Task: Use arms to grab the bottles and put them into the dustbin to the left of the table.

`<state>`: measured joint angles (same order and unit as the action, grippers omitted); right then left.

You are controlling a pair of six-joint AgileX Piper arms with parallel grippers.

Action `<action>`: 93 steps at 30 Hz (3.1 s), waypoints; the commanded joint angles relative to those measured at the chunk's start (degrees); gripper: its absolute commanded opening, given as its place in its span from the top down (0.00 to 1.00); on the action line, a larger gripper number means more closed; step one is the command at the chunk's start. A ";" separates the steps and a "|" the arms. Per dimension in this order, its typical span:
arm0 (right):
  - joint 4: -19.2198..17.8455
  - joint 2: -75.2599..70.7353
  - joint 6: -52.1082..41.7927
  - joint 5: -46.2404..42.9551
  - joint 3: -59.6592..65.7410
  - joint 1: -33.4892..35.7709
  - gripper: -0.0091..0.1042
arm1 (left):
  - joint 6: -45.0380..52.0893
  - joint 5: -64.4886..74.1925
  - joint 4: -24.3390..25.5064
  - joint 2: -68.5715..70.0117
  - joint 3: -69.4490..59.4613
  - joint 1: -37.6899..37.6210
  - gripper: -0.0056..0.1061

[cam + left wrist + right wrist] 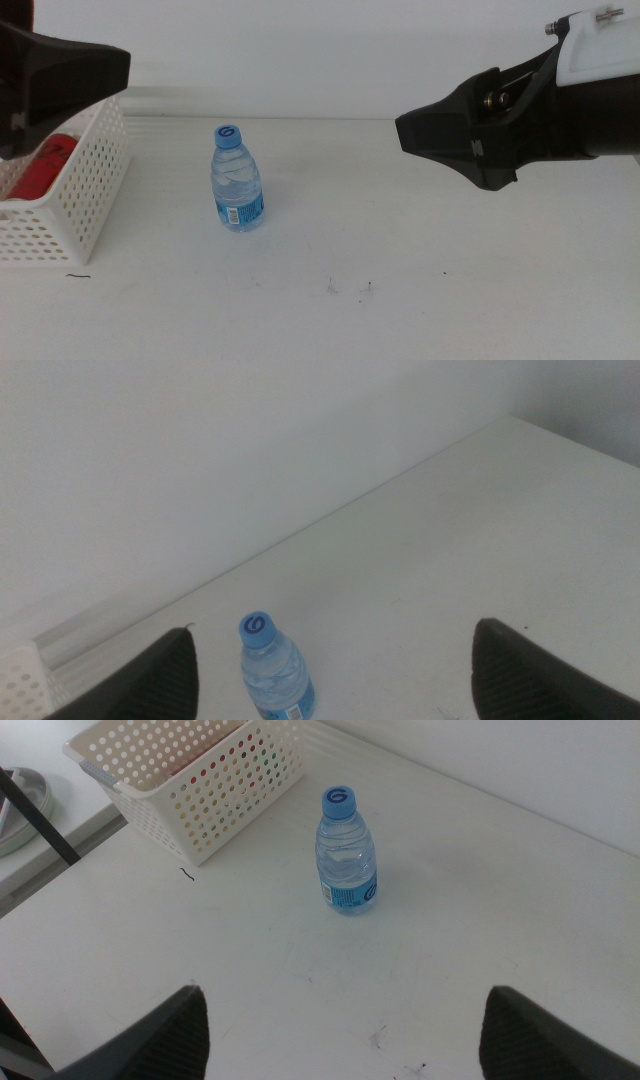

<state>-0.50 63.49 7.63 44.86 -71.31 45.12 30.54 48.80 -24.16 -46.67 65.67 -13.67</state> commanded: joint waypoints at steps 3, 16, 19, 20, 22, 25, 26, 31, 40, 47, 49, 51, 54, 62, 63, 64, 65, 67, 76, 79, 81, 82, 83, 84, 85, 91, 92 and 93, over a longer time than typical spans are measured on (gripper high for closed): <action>-0.15 -0.12 0.05 -0.13 -0.32 0.10 0.12 | -0.56 -1.41 4.25 0.12 0.24 -0.03 0.11; -0.15 -0.21 0.05 0.01 -0.32 0.10 0.12 | -7.23 -31.00 -1.46 10.92 -40.12 -4.70 0.11; -0.15 -0.21 0.05 0.01 -0.32 0.10 0.12 | -7.24 -39.75 -2.86 13.04 -47.86 -10.17 0.11; -0.15 -0.21 0.05 0.01 -0.32 0.10 0.12 | -7.24 -42.06 -2.86 13.36 -49.62 -12.05 0.11; -0.15 -0.21 0.05 0.01 -0.32 0.10 0.12 | -6.81 -47.10 -2.37 13.46 -51.87 -15.24 0.11; -0.15 -0.21 0.05 0.01 -0.32 0.10 0.12 | -11.74 -53.27 7.48 13.08 -53.85 -17.60 0.11; -0.15 -0.21 0.05 0.01 -0.32 0.10 0.12 | -15.70 -55.35 10.33 12.82 -54.53 -17.75 0.11; -0.15 -0.21 0.05 0.01 -0.32 0.10 0.12 | -22.07 -59.45 14.09 12.00 -58.58 -17.27 0.11; -0.15 -0.21 0.05 0.01 -0.32 0.10 0.12 | -21.81 -61.05 13.17 11.53 -59.21 -14.18 0.11; -0.15 -0.21 0.05 0.01 -0.32 0.10 0.12 | -19.28 -59.88 16.17 11.53 -59.21 -14.18 0.11; -0.15 -0.21 0.05 0.01 -0.32 0.10 0.12 | -18.05 -61.17 16.42 11.53 -59.35 -14.18 0.11; -0.15 -0.21 0.05 0.01 -0.32 0.10 0.12 | -17.11 -64.63 17.22 10.36 -60.80 -14.18 0.11; -0.15 -0.21 0.05 0.01 -0.32 0.10 0.12 | -17.11 -72.28 15.10 6.44 -64.13 -14.18 0.13; -0.15 -0.21 0.05 0.01 -0.32 0.10 0.12 | -19.46 -91.66 12.06 -8.61 -64.97 -14.18 0.13; -0.15 -0.21 0.05 0.01 -0.32 0.10 0.12 | -20.23 -93.38 12.06 -10.29 -64.86 -14.18 0.13; -0.15 -0.21 0.05 0.01 -0.32 0.10 0.12 | -21.35 -95.11 12.06 -12.52 -64.54 -14.18 0.13; -0.15 -0.21 0.05 0.01 -0.32 0.10 0.12 | -23.33 -95.90 11.76 -14.81 -64.17 -14.18 0.13; -0.15 -0.21 0.05 0.01 -0.32 0.10 0.12 | -25.03 -98.18 11.66 -19.63 -63.35 -14.18 0.13; -0.15 -0.21 0.05 0.01 -0.32 0.10 0.12 | -26.00 -109.15 11.97 -40.58 -53.76 -12.99 0.13; -0.15 -0.21 0.05 0.01 -0.32 0.10 0.12 | -30.54 -109.89 18.96 -45.26 -50.69 -9.59 0.13; -0.15 -0.21 0.05 0.01 -0.32 0.10 0.12 | -31.97 -109.89 24.71 -47.98 -48.93 -6.22 0.13; -0.15 -0.21 0.05 0.01 -0.32 0.10 0.12 | -32.34 -109.89 27.93 -49.37 -47.82 -4.62 0.13; -0.15 -0.21 0.05 0.01 -0.32 0.10 0.12 | -32.97 -109.89 31.01 -50.75 -46.54 -3.16 0.13; -0.15 -0.21 0.05 0.01 -0.32 0.10 0.12 | -34.04 -109.79 32.99 -51.81 -45.45 -2.09 0.13; -0.15 -0.21 0.05 0.01 -0.32 0.10 0.12 | -35.47 -109.67 34.90 -53.17 -44.11 -0.96 0.13; -0.15 -0.21 0.05 0.01 -0.32 0.10 0.12 | -38.59 -109.56 39.75 -60.45 -36.46 1.93 0.13; -0.15 -0.21 0.05 0.01 -0.32 0.10 0.12 | -38.59 -109.28 39.75 -61.54 -35.18 2.05 0.13; -0.15 -0.21 0.05 0.01 -0.32 0.10 0.12 | -38.74 -109.04 39.75 -62.40 -34.25 2.05 0.13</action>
<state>0.00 63.49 7.86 45.08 -71.31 45.12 -7.28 -59.76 14.76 -107.76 29.92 -11.93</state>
